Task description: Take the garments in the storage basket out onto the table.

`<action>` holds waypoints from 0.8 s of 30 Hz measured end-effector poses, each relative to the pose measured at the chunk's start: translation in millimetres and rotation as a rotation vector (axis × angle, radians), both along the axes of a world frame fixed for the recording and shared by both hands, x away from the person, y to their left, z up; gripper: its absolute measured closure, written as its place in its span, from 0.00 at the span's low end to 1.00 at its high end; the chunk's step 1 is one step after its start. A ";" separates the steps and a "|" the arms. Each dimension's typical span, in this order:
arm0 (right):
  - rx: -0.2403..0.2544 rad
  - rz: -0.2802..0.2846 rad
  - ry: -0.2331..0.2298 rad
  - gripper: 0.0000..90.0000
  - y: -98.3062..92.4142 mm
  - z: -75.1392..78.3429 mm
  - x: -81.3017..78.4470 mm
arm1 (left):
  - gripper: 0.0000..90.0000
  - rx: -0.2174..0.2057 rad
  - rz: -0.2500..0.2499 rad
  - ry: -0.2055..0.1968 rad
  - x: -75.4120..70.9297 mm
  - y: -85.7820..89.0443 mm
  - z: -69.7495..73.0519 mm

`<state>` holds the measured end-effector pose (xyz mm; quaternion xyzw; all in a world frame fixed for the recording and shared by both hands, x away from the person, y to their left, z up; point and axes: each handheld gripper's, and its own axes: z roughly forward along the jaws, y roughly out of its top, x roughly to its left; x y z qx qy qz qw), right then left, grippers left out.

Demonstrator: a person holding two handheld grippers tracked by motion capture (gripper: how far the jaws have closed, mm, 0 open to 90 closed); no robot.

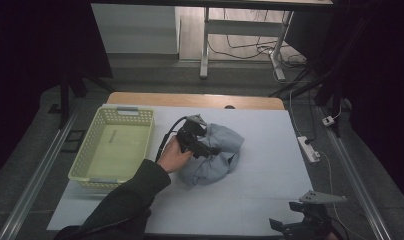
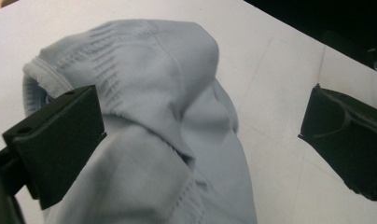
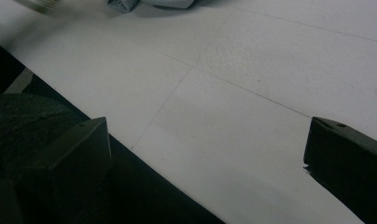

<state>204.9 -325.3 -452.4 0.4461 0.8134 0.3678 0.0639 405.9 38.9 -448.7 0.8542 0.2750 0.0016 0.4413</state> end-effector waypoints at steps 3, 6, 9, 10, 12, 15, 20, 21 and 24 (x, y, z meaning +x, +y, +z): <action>0.000 -0.001 0.000 0.00 0.0 0.0 -0.1 | 0.00 0.000 -0.008 -0.006 -5.6 5.4 0.7; -0.001 0.000 -0.002 0.00 0.2 0.0 -0.1 | 0.00 -0.014 -0.033 0.005 -9.9 9.7 2.2; -0.005 0.001 -0.004 0.00 0.4 0.0 -0.2 | 0.00 -0.020 -0.054 0.015 -14.6 12.3 5.3; -0.003 0.001 -0.005 0.00 0.4 0.0 -0.3 | 0.00 -0.020 -0.058 0.017 -16.6 13.3 6.1; -0.003 0.000 -0.005 0.00 0.2 0.2 -0.4 | 0.00 -0.024 -0.058 0.017 -20.9 15.5 7.0; -0.001 0.000 -0.005 0.00 0.1 0.4 -0.8 | 0.00 -0.027 -0.055 0.020 -26.9 20.0 7.8; -0.001 0.006 -0.008 0.00 0.6 0.6 -1.5 | 0.00 -0.041 -0.041 0.022 -36.9 30.4 8.3; -0.002 0.005 -0.009 0.00 0.7 0.7 -1.7 | 0.00 -0.046 -0.039 0.026 -39.1 32.4 8.6; 0.001 0.006 -0.011 0.00 0.3 0.7 -2.0 | 0.00 -0.059 -0.031 0.019 -45.9 40.2 10.2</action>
